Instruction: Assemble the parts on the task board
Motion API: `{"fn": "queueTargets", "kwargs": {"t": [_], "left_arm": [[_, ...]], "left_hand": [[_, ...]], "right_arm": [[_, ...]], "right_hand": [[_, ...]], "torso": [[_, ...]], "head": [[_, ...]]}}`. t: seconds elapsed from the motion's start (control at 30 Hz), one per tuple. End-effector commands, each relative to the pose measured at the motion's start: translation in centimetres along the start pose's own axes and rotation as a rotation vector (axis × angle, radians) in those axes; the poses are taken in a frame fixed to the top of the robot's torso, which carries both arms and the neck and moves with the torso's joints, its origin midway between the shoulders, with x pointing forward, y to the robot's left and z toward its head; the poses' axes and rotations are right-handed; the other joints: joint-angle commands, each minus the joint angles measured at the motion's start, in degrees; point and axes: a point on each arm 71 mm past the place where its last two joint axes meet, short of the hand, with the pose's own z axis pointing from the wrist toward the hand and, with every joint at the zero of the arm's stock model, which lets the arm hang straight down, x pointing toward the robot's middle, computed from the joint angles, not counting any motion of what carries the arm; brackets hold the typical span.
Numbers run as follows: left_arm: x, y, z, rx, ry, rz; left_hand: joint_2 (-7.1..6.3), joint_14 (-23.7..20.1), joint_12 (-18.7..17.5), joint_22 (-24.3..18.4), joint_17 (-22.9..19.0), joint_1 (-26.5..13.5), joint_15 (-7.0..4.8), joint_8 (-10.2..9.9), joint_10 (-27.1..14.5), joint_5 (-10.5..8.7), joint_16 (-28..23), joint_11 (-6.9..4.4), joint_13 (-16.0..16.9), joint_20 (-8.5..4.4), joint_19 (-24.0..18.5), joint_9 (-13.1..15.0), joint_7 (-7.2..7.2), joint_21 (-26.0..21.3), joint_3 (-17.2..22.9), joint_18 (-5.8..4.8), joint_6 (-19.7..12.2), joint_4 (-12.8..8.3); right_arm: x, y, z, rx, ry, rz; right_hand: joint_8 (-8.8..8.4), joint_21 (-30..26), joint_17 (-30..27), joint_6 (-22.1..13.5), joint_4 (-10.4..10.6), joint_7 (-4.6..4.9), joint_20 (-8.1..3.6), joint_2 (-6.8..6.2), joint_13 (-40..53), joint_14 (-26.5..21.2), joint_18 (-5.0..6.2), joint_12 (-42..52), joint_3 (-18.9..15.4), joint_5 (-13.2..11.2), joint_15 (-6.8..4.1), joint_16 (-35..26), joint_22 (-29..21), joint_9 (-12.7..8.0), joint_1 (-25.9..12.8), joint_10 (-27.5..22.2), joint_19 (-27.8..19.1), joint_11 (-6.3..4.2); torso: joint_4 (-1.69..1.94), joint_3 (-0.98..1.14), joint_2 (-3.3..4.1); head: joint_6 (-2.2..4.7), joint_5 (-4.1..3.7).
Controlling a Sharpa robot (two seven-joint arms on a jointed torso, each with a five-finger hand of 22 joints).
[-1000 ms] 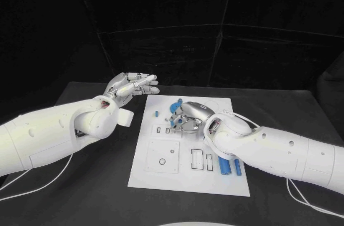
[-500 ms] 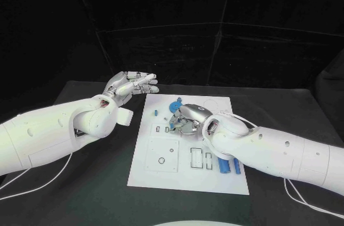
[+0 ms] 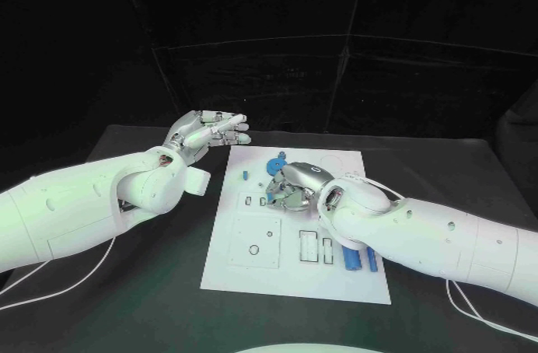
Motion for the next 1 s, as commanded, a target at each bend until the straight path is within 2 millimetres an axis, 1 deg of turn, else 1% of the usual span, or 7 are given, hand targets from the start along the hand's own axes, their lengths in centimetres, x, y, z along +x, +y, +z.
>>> {"fn": "queueTargets", "kwargs": {"t": [0.03, 0.17, 0.33, 0.63, 1.0], "left_arm": [[0.18, -0.18, 0.05, 0.01, 0.014, -0.006], [0.13, -0.18, 0.04, 0.01, 0.013, -0.005], [0.19, -0.19, 0.03, 0.01, 0.015, -0.006], [0.17, -0.19, 0.01, 0.009, 0.016, -0.006], [0.17, -0.19, 0.01, 0.008, 0.017, -0.007]], "left_hand": [[0.02, 0.17, -0.13, -0.07, 0.05, -0.5, 0.19, -0.19, 0.18, 0.15, -0.35, 0.22, -0.03, 0.18, 0.38, 0.0, 0.29, -0.17, -0.04, 0.41, 0.15, 0.25], [0.02, 0.17, -0.13, -0.07, 0.05, -0.5, 0.19, -0.19, 0.18, 0.15, -0.35, 0.22, -0.03, 0.18, 0.38, 0.0, 0.29, -0.17, -0.04, 0.41, 0.15, 0.25], [0.02, 0.17, -0.13, -0.07, 0.05, -0.5, 0.19, -0.19, 0.18, 0.15, -0.35, 0.22, -0.03, 0.18, 0.38, 0.0, 0.29, -0.17, -0.04, 0.41, 0.15, 0.25], [0.04, 0.18, -0.14, -0.07, 0.06, -0.5, 0.18, -0.2, 0.18, 0.15, -0.37, 0.22, -0.03, 0.18, 0.39, 0.0, 0.27, -0.19, -0.01, 0.41, 0.15, 0.23], [0.04, 0.18, -0.15, -0.07, 0.07, -0.48, 0.18, -0.21, 0.18, 0.15, -0.38, 0.21, -0.03, 0.18, 0.39, 0.0, 0.27, -0.19, 0.01, 0.41, 0.14, 0.2]], "right_arm": [[0.36, -0.35, -0.1, 0.018, 0.034, -0.024], [0.46, -0.45, -0.11, 0.027, 0.049, -0.035], [0.4, -0.39, -0.09, 0.031, 0.036, -0.074], [0.48, -0.22, -0.03, 0.035, 0.032, -0.091], [0.62, -0.41, -0.04, 0.057, 0.041, -0.101]], "right_hand": [[0.24, 0.28, 11.3, 0.68, 0.01, -0.39, -0.38, 0.2, 4.94, 5.11, -0.89, -0.2, 0.23, -0.1, -0.34, 0.19, 4.29, 0.02, -0.01, -0.47, 1.28, -0.1], [0.2, 0.28, 11.21, 0.65, 0.03, -0.37, -0.38, 0.08, 4.82, 5.09, -0.88, -0.33, 0.21, -0.13, -0.34, 0.16, 4.28, 0.01, -0.1, -0.57, 1.27, -0.1], [-0.34, 0.25, 11.19, -0.19, 0.34, -0.05, -0.3, -1.05, 4.15, 5.08, -0.88, -1.09, -0.08, -0.29, -0.19, 0.14, 4.23, -0.15, -1.02, -1.18, 1.25, 0.14], [-0.54, 0.24, 11.2, -0.48, 0.48, 0.07, -0.23, -1.44, 4.09, 5.08, -0.88, -1.18, -0.11, -0.29, -0.1, 0.14, 4.22, -0.17, -1.34, -1.24, 1.25, 0.24], [-1.4, 0.13, 10.81, -1.89, 1.4, 0.58, 0.11, -2.69, 2.87, 4.99, -0.84, -2.5, -0.62, -1.16, 0.29, -0.06, 4.04, -0.23, -2.98, -2.28, 1.16, 0.71]], "torso": [[0.06, 0.0, 0.02], [0.06, -0.01, 0.0], [0.02, -0.02, 0.0], [0.01, -0.03, 0.0], [0.04, -0.02, 0.01]], "head": [[-0.05, -0.05], [-0.11, -0.1], [-0.15, -0.1], [-0.15, -0.12], [-0.19, -0.12]]}}
